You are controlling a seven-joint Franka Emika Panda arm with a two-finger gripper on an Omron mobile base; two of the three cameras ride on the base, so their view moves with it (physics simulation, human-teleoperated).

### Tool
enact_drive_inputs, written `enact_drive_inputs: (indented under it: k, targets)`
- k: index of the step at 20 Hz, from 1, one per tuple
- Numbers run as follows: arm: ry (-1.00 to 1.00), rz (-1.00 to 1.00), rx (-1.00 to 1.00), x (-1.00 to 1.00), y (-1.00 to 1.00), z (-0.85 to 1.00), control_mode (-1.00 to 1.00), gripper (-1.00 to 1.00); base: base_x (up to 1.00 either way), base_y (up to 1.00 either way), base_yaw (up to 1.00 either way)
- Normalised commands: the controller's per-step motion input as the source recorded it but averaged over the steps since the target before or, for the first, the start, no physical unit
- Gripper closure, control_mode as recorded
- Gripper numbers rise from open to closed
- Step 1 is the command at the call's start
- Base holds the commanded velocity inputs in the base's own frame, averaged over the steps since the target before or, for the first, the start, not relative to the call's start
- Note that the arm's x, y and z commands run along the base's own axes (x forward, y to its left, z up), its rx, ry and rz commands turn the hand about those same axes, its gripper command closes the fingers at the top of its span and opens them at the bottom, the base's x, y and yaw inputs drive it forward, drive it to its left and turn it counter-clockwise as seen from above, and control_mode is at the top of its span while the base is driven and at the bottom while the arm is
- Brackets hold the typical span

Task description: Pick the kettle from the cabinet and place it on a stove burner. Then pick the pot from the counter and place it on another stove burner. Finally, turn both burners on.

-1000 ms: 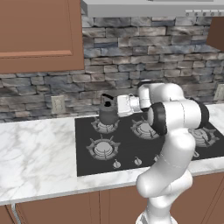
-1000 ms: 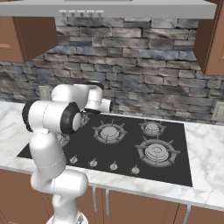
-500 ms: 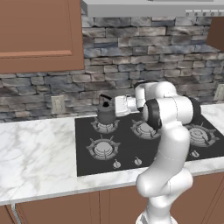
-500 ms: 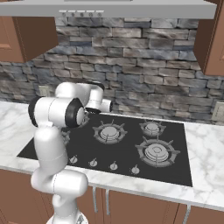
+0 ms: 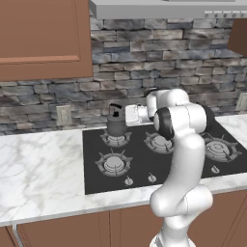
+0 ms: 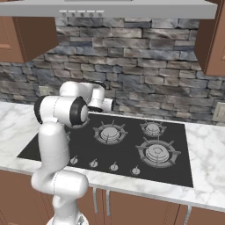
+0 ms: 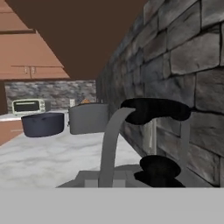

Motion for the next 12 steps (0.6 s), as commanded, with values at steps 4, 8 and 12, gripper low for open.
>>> enact_drive_inputs:
  k: [4,8,12]
  targets:
    - [0.02,0.00,0.00,0.28,0.05,-0.20,-1.00,1.00,0.00,0.00,0.00]
    - [0.01,0.00,0.00,0.08,0.04,-0.25,-1.00,1.00,0.00,0.00,0.00]
    - [0.00,0.00,-0.01,-0.08,0.12,-0.30,-1.00,-1.00,0.00,0.00,0.00]
